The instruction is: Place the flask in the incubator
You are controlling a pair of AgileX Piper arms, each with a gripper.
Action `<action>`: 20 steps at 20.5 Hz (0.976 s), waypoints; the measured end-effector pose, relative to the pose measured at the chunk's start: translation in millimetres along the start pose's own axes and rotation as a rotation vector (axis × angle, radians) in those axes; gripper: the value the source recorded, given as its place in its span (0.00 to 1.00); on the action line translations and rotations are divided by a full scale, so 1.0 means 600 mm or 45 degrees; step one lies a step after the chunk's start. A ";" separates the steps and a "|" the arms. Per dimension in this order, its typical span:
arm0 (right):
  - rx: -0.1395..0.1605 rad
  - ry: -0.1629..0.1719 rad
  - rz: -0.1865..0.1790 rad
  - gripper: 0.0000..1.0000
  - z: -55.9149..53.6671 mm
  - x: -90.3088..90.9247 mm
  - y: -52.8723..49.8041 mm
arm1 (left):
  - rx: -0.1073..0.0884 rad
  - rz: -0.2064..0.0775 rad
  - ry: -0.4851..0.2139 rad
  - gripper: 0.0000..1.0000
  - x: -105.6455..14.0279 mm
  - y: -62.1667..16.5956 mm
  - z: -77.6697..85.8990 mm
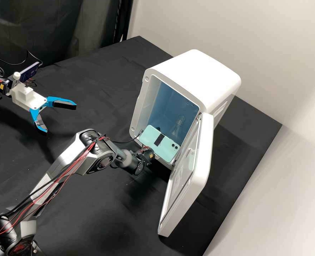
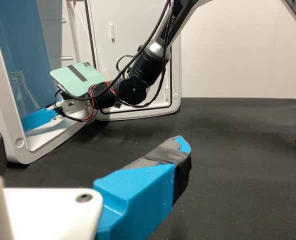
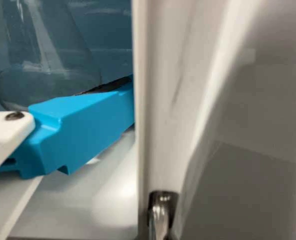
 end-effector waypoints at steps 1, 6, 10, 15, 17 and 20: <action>0.000 0.001 -0.002 1.00 0.001 -0.004 -0.002 | 0.000 0.000 0.000 1.00 0.000 0.000 0.000; 0.006 0.026 0.023 1.00 -0.009 -0.041 0.011 | 0.000 0.000 0.000 1.00 0.000 0.000 0.000; 0.021 0.061 0.050 1.00 -0.014 -0.078 0.011 | 0.000 0.000 0.000 1.00 0.000 0.000 0.000; 0.047 0.088 0.058 1.00 -0.013 -0.126 -0.006 | 0.000 0.000 0.000 1.00 0.000 0.000 0.000; 0.061 0.101 0.068 1.00 -0.014 -0.150 -0.012 | 0.000 0.000 0.000 1.00 0.000 0.000 0.000; 0.083 0.119 0.095 1.00 -0.014 -0.187 -0.023 | 0.000 0.001 0.000 1.00 0.000 0.000 0.000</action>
